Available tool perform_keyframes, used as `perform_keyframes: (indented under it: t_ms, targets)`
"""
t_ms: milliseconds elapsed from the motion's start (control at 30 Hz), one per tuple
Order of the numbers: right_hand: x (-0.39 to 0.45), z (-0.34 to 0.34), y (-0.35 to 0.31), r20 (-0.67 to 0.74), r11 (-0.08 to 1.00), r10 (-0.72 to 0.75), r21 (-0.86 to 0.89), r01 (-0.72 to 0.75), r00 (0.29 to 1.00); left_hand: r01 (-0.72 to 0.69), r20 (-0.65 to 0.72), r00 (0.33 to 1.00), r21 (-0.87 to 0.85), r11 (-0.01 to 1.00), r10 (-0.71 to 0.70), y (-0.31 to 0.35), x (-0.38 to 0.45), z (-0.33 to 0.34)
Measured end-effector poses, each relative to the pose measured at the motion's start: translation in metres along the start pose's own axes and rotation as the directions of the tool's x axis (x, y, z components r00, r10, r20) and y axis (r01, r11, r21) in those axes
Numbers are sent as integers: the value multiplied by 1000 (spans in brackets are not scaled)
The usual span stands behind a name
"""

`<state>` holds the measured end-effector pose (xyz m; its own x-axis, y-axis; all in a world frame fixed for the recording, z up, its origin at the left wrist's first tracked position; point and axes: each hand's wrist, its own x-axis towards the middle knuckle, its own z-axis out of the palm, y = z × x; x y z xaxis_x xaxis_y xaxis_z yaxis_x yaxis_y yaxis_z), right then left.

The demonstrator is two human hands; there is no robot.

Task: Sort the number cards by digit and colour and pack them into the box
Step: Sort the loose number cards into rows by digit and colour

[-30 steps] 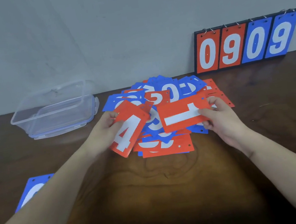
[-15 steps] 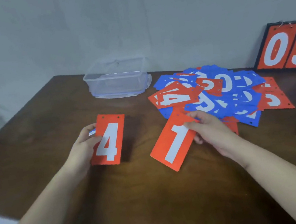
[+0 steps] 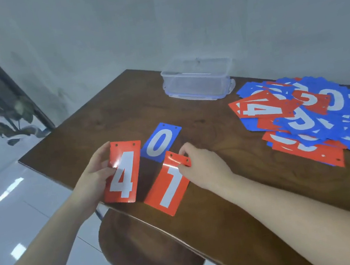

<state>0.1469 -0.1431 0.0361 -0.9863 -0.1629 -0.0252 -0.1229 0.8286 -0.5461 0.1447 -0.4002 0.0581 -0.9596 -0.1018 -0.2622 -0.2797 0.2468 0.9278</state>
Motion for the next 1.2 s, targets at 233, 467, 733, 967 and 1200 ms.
perform_keyframes:
  t_ms: [233, 467, 733, 967, 1200]
  targets:
    - [-4, 20, 13, -49, 917, -274, -313, 246, 960, -56, 54, 997, 66, 996, 53, -2, 2, -3]
    - [-6, 17, 17, 43, 904, -341, -258, 340, 939, -104, 101, 991, 103, 989, 93, 11, 13, 13]
    - [-26, -24, 75, -100, 990, -133, -64, 127, 986, -165, 159, 976, 85, 983, 150, 33, 28, 64]
    - [-76, -71, 141, -293, 991, 121, 85, -100, 948, -153, 462, 877, 16, 988, 128, 60, 36, 139]
    - [-162, -98, 200, -426, 927, 375, 194, -322, 823, -241, 690, 714, 89, 967, 114, 75, 22, 229]
